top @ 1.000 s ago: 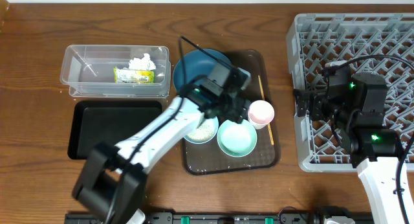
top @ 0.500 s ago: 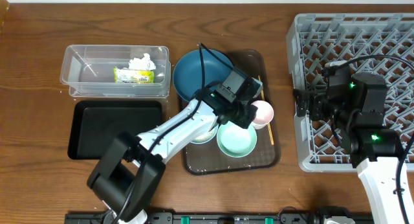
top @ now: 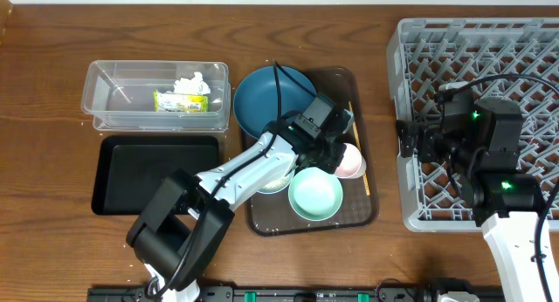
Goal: Sort waste into correct bins and load items into the dishwasher rack
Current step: 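Reach the left gripper to the pink-white cup and grasp it, then lift the cup and hand it from the left gripper to the right gripper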
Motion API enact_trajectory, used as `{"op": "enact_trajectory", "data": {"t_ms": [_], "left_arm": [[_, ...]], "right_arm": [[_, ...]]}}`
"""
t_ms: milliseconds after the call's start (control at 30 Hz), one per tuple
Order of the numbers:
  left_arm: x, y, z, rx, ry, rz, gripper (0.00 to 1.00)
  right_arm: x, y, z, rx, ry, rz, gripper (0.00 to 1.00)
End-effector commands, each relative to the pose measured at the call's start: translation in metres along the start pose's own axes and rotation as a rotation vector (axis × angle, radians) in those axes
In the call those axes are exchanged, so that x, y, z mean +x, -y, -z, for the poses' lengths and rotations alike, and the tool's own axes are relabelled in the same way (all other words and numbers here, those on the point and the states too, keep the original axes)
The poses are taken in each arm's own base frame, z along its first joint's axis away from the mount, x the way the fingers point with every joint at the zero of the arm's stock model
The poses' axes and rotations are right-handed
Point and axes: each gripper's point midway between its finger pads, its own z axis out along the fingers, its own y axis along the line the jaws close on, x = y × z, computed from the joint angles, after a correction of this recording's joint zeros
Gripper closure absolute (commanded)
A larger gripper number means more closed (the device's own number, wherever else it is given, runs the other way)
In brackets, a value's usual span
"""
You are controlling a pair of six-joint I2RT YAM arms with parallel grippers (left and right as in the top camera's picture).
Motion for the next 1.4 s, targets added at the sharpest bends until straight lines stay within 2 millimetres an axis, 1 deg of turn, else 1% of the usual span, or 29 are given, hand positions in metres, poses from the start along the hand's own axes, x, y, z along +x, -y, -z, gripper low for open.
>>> {"op": "enact_trajectory", "data": {"t_ms": [0, 100, 167, 200, 267, 300, 367, 400, 467, 533, 600, 633, 700, 767, 833, 900, 1167, 1367], "left_arm": [[-0.023, -0.002, 0.025, 0.005, 0.078, 0.002, 0.94], [-0.039, -0.012, 0.052, 0.000, 0.150, 0.064, 0.94], [-0.052, -0.017, 0.077, 0.030, 0.207, 0.090, 0.94], [-0.057, -0.020, 0.088, 0.050, 0.231, 0.099, 0.94], [-0.066, -0.028, 0.113, 0.095, 0.282, 0.135, 0.94], [-0.069, -0.034, 0.121, 0.109, 0.301, 0.163, 0.94], [-0.074, -0.049, 0.137, 0.137, 0.333, 0.227, 0.94], [-0.076, -0.056, 0.143, 0.163, 0.344, 0.257, 0.94], [-0.078, -0.065, 0.154, 0.248, 0.352, 0.293, 0.94], [-0.076, -0.070, 0.165, 0.345, 0.352, 0.317, 0.94], [-0.075, -0.076, 0.174, 0.432, 0.352, 0.338, 0.93], [-0.073, -0.079, 0.179, 0.473, 0.351, 0.347, 0.94], [-0.071, -0.077, 0.188, 0.568, 0.347, 0.350, 0.93], [-0.069, -0.072, 0.197, 0.659, 0.338, 0.343, 0.93], [-0.068, -0.066, 0.201, 0.707, 0.330, 0.335, 0.93], [-0.067, -0.062, 0.200, 0.713, 0.322, 0.328, 0.93], [-0.065, -0.025, 0.187, 0.753, 0.261, 0.266, 0.92], [-0.063, -0.010, 0.183, 0.770, 0.235, 0.243, 0.92]], "right_arm": [[-0.005, 0.009, 0.003, 0.059, 0.007, -0.008, 0.01], [-0.005, 0.029, 0.005, 0.172, 0.012, -0.069, 0.01], [-0.006, 0.041, 0.007, 0.242, 0.023, -0.111, 0.01], [-0.007, 0.044, 0.006, 0.255, 0.029, -0.120, 0.01], [-0.008, 0.044, 0.003, 0.244, 0.030, -0.125, 0.01], [-0.009, 0.043, 0.000, 0.231, 0.029, -0.127, 0.01], [-0.009, 0.035, -0.009, 0.166, 0.021, -0.126, 0.01], [-0.009, 0.026, -0.015, 0.105, 0.014, -0.108, 0.01], [-0.009, -0.001, -0.027, -0.065, 0.002, -0.042, 0.01], [-0.010, -0.036, -0.030, -0.287, 0.013, 0.053, 0.01], [-0.010, -0.072, -0.023, -0.527, 0.050, 0.164, 0.01], [-0.009, -0.085, -0.017, -0.623, 0.071, 0.208, 0.01], [-0.008, -0.102, -0.008, -0.760, 0.107, 0.261, 0.01], [-0.007, -0.112, -0.001, -0.852, 0.140, 0.305, 0.01], [-0.007, -0.118, 0.002, -0.908, 0.163, 0.325, 0.01], [-0.008, -0.124, 0.005, -0.954, 0.181, 0.337, 0.01], [-0.011, -0.148, 0.006, -1.010, 0.231, 0.435, 0.01], [-0.011, -0.168, 0.011, -1.052, 0.286, 0.541, 0.01]]}}
